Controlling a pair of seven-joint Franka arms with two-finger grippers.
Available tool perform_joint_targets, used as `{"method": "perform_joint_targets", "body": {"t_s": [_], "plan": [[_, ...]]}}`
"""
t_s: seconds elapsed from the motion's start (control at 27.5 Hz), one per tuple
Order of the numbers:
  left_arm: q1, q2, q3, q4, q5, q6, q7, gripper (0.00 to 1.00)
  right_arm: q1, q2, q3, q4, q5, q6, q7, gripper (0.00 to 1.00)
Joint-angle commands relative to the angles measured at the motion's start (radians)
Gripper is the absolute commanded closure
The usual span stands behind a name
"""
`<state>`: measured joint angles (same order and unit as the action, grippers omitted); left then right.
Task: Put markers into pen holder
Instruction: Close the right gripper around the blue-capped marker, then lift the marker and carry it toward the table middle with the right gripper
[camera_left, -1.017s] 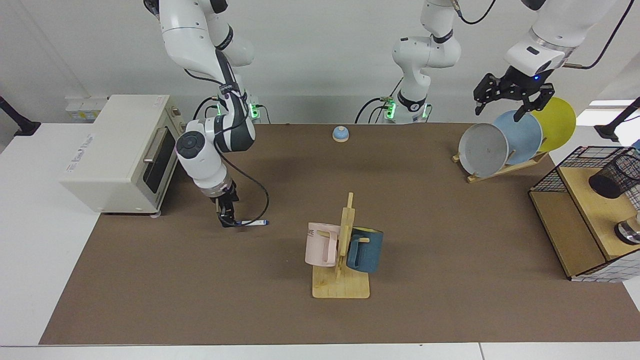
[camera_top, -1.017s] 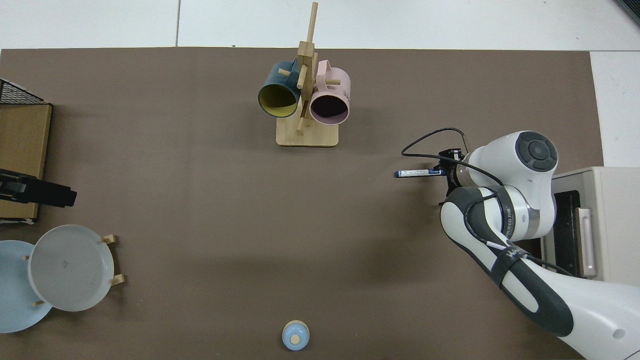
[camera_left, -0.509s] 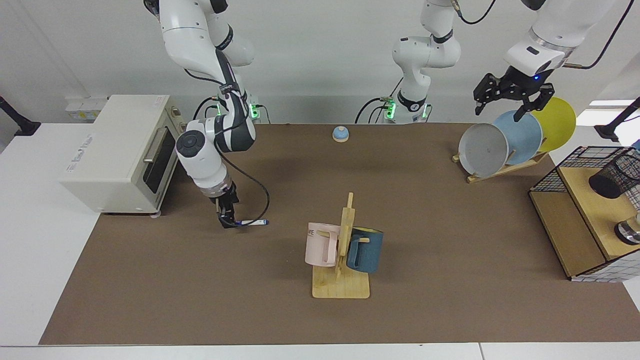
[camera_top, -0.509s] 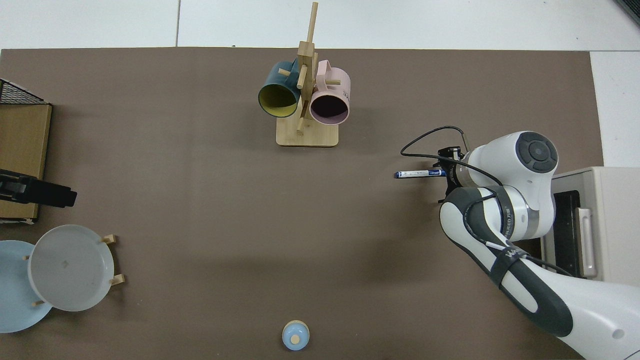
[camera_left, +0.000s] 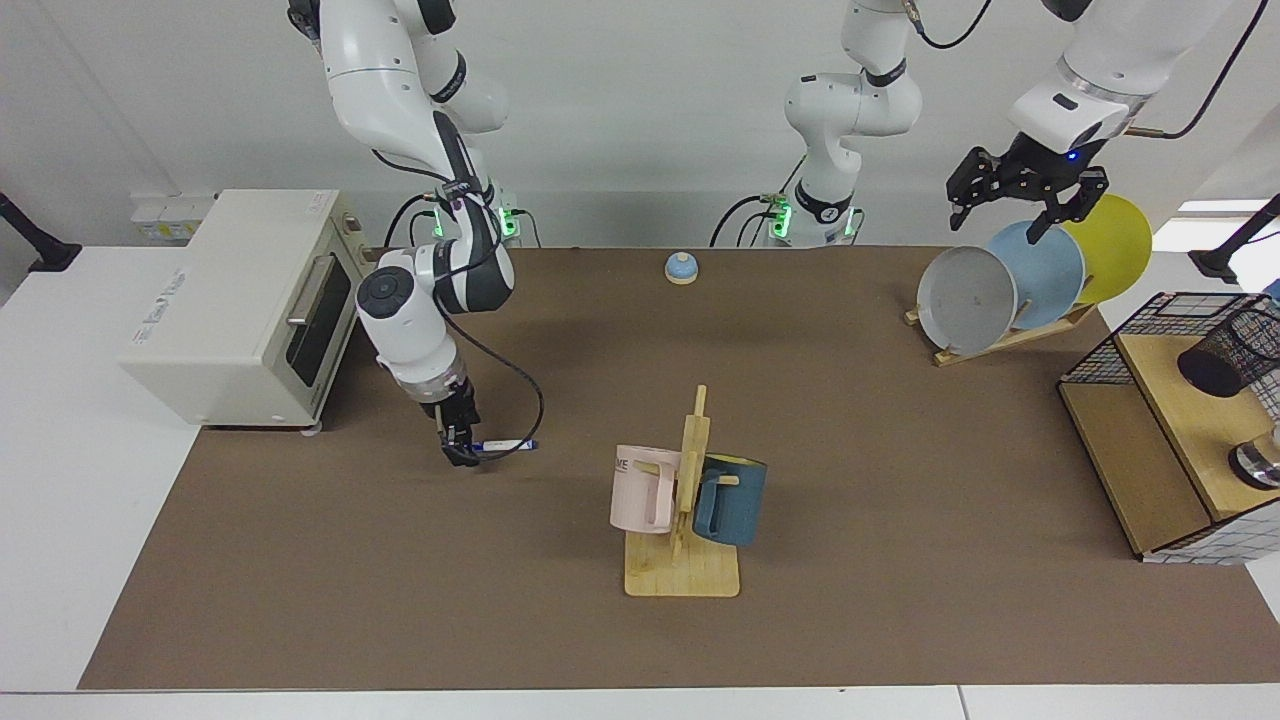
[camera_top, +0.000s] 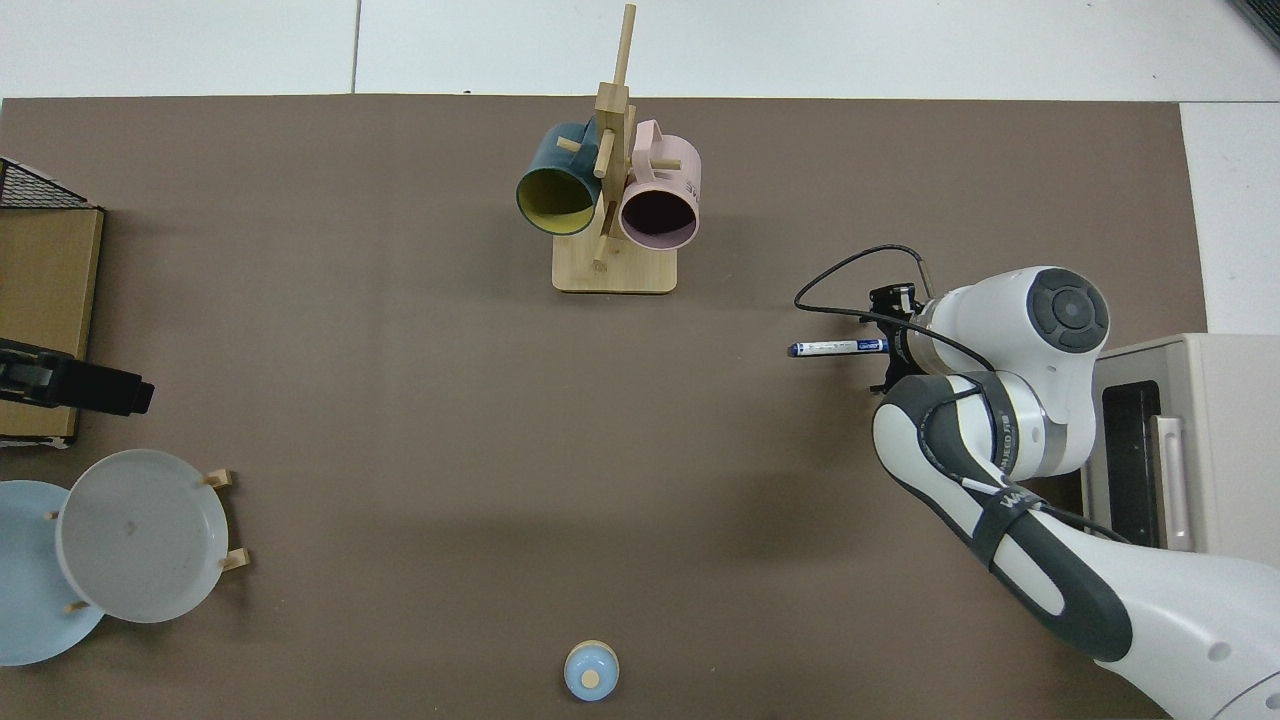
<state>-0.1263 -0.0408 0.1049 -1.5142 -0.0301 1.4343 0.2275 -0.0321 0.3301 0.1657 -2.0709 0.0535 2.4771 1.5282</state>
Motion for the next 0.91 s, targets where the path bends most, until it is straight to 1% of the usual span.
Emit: {"method": "perform_joint_targets", "body": {"t_s": [0.0, 0.07, 0.18, 0.25, 0.29, 0.4, 0.51, 0.73, 0.87], "plan": [[0.004, -0.033, -0.002, -0.037, -0.002, -0.005, -0.008, 0.00, -0.006, 0.007, 0.006, 0.002, 0.006, 0.020, -0.025, 0.61], [0.004, -0.034, -0.002, -0.041, -0.002, -0.005, -0.008, 0.00, -0.006, 0.009, 0.006, 0.002, 0.006, 0.019, -0.025, 0.76], [0.004, -0.036, -0.002, -0.043, -0.002, -0.005, -0.008, 0.00, -0.006, 0.007, 0.006, 0.003, 0.006, 0.017, -0.025, 0.91], [0.004, -0.037, -0.002, -0.043, -0.002, -0.005, -0.008, 0.00, -0.006, 0.007, 0.006, 0.003, 0.006, 0.016, -0.020, 0.98], [0.004, -0.039, -0.002, -0.044, -0.002, -0.005, -0.008, 0.00, -0.006, 0.007, 0.006, 0.003, 0.006, 0.013, -0.019, 1.00], [0.004, -0.039, -0.002, -0.044, -0.002, -0.005, -0.008, 0.00, -0.006, -0.002, 0.006, 0.008, 0.006, -0.009, -0.023, 1.00], [0.004, -0.039, -0.002, -0.044, -0.002, -0.005, -0.008, 0.00, -0.006, -0.020, 0.006, 0.023, 0.008, -0.055, -0.010, 1.00], [0.004, -0.039, -0.002, -0.044, -0.002, -0.005, -0.010, 0.00, -0.006, -0.141, 0.006, 0.041, 0.009, -0.231, 0.007, 1.00], [0.002, -0.039, -0.004, -0.044, -0.002, -0.005, -0.008, 0.00, -0.006, -0.216, 0.008, 0.078, 0.011, -0.377, 0.003, 1.00]]}}
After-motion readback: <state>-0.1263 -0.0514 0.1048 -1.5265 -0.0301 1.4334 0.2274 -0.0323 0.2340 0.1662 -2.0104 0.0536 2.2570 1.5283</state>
